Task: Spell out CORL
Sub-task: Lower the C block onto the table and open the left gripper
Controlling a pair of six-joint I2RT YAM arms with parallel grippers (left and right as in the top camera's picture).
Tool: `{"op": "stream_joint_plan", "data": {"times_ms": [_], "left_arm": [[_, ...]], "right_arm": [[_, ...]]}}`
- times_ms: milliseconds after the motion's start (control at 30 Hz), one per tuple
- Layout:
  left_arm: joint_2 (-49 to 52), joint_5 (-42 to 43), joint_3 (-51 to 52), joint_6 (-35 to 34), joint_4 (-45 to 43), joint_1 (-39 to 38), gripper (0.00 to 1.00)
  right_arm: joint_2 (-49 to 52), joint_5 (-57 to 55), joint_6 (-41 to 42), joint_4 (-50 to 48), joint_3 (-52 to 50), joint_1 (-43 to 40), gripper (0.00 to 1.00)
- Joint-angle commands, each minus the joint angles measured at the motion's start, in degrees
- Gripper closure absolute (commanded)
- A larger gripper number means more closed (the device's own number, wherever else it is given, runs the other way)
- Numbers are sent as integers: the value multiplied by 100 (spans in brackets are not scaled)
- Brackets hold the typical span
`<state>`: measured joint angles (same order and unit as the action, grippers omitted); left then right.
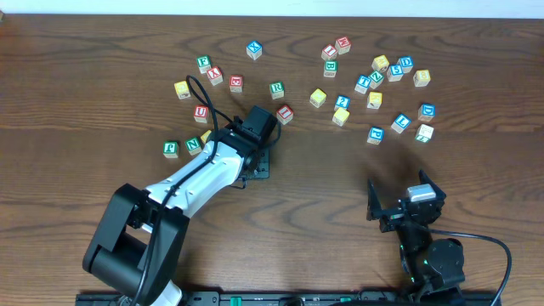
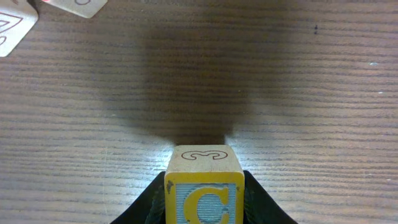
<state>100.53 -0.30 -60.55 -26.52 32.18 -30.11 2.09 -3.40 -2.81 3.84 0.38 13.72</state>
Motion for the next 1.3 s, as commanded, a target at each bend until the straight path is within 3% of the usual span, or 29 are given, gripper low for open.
{"op": "stream_joint_plan", "data": {"times_ms": [0,633,767,1000,1033,1267], "left_arm": [[35,-15,35,105,-42,20,88],[354,-31,35,122,-151,20,88],[354,-28,35,122,-149,20,83],[354,-28,35,122,-149,20,83],[354,-28,35,122,-149,20,75],[354,-26,35,122,-146,20,64]], "right_arm": [[-31,-9,-70,22,-7,-33,1],[-31,-7,-70,22,-7,-33,1],[-31,-7,-70,22,-7,-33,1],[-31,-7,-70,22,-7,-33,1],[-31,-7,-70,22,-7,-33,1],[-31,-7,-68,22,-7,-33,1]]}}
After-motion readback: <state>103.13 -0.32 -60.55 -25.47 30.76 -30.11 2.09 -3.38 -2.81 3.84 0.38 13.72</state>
